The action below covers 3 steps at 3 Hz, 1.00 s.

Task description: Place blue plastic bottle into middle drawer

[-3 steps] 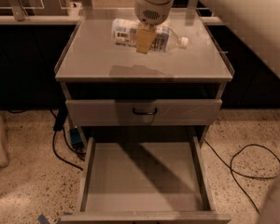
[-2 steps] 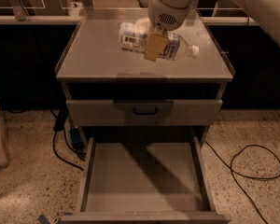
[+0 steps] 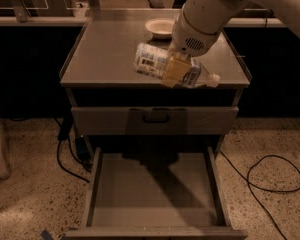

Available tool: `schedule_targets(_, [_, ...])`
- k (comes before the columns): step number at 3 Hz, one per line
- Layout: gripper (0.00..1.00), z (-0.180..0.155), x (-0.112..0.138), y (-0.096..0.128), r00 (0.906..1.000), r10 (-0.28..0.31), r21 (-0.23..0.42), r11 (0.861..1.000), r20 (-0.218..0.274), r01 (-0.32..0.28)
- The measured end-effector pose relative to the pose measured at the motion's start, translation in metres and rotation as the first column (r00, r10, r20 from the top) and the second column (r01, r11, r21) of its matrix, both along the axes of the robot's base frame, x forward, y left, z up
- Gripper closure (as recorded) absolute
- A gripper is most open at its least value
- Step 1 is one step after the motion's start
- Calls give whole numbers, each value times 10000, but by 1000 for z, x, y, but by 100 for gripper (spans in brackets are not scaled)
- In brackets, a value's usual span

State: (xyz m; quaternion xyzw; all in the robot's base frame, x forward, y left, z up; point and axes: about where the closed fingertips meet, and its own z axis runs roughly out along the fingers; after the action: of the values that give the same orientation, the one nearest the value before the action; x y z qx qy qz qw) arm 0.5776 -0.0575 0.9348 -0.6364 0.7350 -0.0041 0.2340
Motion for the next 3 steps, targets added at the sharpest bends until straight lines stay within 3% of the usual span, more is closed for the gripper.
schedule_targets(1, [100,-1,0,0,10000,-3,0,10000,-7,3])
schedule_targets(2, [100,-32,-10,-6,9995,-136,16,9999,-301,137])
schedule_targets(3, [100,-85,-24,-12,9972,-392,52,9992,-630,396])
